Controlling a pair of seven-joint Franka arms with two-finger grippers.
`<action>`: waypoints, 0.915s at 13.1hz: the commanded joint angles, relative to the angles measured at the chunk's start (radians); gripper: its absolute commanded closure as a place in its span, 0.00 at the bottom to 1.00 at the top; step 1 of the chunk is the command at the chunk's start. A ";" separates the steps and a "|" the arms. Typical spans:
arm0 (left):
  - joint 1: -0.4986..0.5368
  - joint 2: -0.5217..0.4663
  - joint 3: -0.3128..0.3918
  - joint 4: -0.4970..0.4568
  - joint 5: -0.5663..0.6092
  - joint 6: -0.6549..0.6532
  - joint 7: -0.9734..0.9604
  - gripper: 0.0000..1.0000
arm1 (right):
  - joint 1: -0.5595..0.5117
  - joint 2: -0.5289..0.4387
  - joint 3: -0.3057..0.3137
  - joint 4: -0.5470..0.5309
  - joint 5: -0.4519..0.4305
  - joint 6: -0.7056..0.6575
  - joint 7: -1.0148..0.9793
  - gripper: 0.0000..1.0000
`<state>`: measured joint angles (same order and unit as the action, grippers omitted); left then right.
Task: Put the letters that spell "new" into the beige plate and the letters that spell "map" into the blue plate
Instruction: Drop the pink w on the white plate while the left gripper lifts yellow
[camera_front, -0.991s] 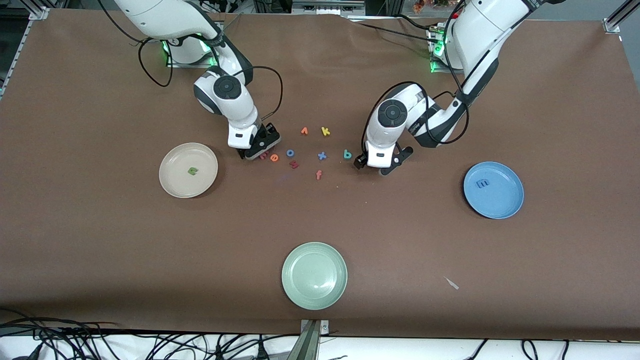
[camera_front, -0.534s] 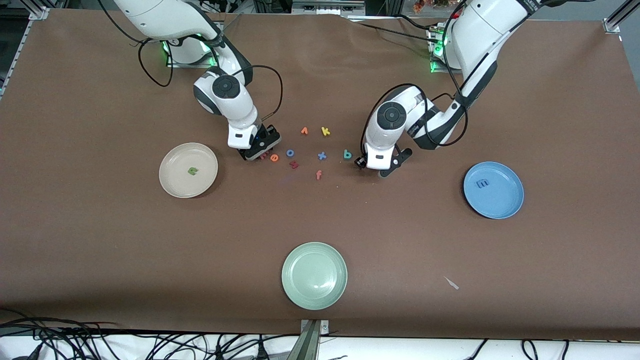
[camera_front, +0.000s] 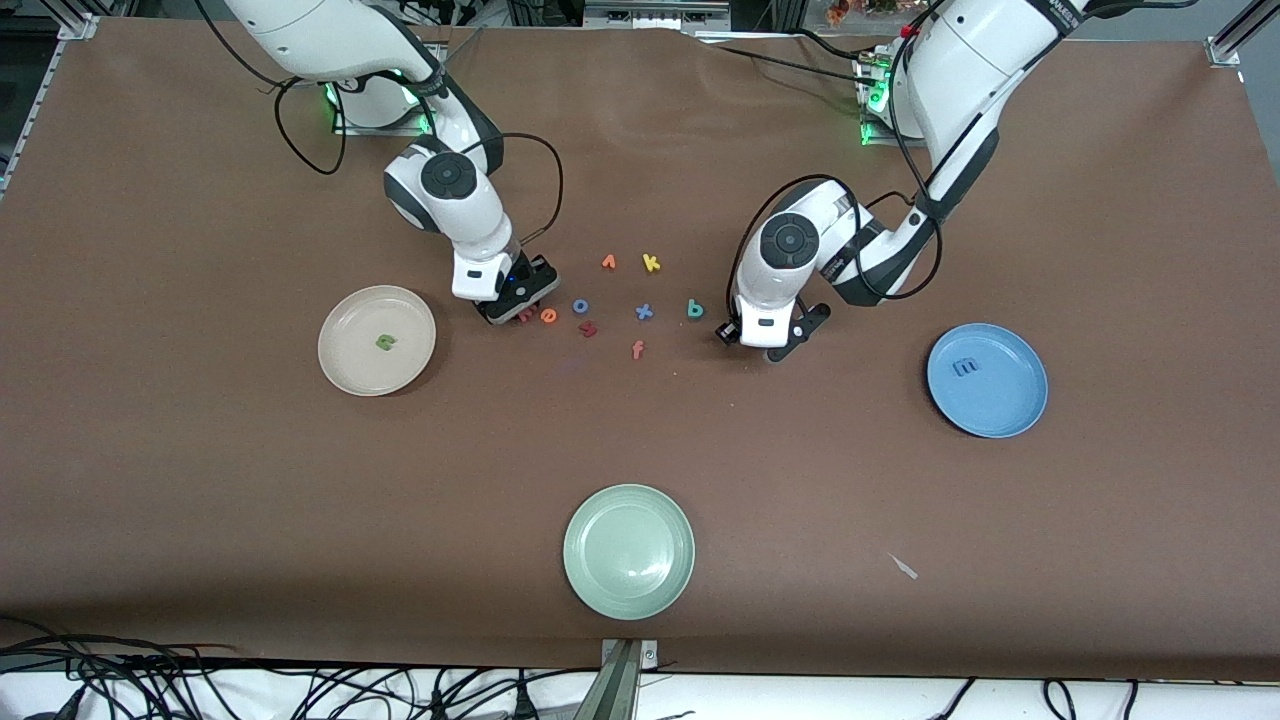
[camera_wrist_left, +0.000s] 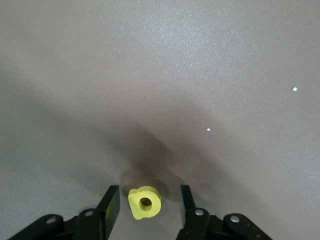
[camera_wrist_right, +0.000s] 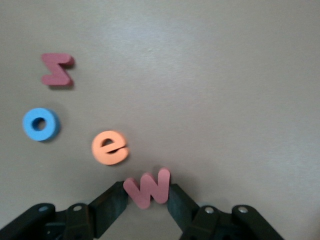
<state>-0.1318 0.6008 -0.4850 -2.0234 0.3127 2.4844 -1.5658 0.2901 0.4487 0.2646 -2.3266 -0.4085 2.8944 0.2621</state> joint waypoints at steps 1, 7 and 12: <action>-0.009 0.011 0.006 0.020 0.043 -0.013 -0.028 0.50 | 0.000 -0.036 -0.042 0.001 -0.015 -0.030 -0.055 0.64; -0.009 0.020 0.009 0.018 0.045 -0.015 -0.029 0.62 | -0.022 -0.188 -0.133 0.006 0.105 -0.251 -0.301 0.64; -0.009 0.027 0.009 0.018 0.075 -0.021 -0.030 0.69 | -0.065 -0.194 -0.209 -0.011 0.131 -0.273 -0.465 0.53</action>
<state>-0.1352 0.6072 -0.4834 -2.0187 0.3402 2.4835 -1.5667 0.2306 0.2635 0.0521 -2.3121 -0.2973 2.6231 -0.1736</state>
